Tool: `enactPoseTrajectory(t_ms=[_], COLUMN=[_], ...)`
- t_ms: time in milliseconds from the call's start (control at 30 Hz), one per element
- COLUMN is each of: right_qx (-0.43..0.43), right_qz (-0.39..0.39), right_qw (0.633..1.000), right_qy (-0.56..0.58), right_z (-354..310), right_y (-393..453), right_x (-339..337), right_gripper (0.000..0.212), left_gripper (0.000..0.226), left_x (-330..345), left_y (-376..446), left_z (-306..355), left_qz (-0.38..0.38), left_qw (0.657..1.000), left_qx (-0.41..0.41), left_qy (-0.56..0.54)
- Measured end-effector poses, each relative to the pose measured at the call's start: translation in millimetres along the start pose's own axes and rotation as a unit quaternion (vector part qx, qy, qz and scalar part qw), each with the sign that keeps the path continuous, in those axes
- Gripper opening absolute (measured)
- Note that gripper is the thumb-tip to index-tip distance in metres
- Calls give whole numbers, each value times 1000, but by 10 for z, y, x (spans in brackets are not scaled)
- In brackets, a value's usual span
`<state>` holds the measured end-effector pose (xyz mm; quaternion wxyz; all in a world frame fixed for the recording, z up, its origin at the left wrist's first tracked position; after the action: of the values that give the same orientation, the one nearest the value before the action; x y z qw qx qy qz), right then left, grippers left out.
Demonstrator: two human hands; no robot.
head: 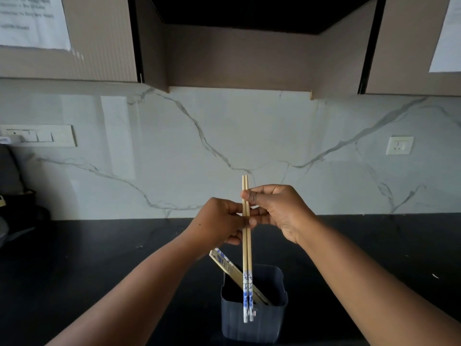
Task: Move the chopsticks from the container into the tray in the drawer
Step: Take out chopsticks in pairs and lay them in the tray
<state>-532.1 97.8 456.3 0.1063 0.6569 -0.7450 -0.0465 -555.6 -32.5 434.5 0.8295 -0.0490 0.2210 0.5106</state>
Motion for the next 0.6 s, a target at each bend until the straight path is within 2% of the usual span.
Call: enactPoseTrajectory(t_ms=[200,367,500,600], right_qx=[22,110,189,215], right_qz=[-8,-69,-126,-130], right_qw=[1000,992,973,967], right_qy=[-19,6,-29,-51], right_z=[275,695,1134,1418], right_y=[-32,-200,-422,-545], right_x=[-60,-99,-96,-95], right_gripper=[16,36,10,9], left_gripper=[6,6,5,9], left_x=[57,32,51,145], left_y=[32,21,-35,-105], left_z=[-170,-421,-721,-968], left_qz=[7,34,58,59], left_qw=[999,996,986,981], left_qx=[-18,-41,-85,-110], left_qy=[-31,-68,-129,-152])
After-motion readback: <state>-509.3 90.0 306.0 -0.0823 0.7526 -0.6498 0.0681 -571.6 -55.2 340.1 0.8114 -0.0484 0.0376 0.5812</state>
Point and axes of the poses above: each hand's wrist, its own y-axis towards the middle knuckle, its own x-axis out of the palm, z = x × y, the point moved 6 cm from there along y, towards the middle knuckle, and after that the axes turned 7 degrees about y, right-handed, at the moved point
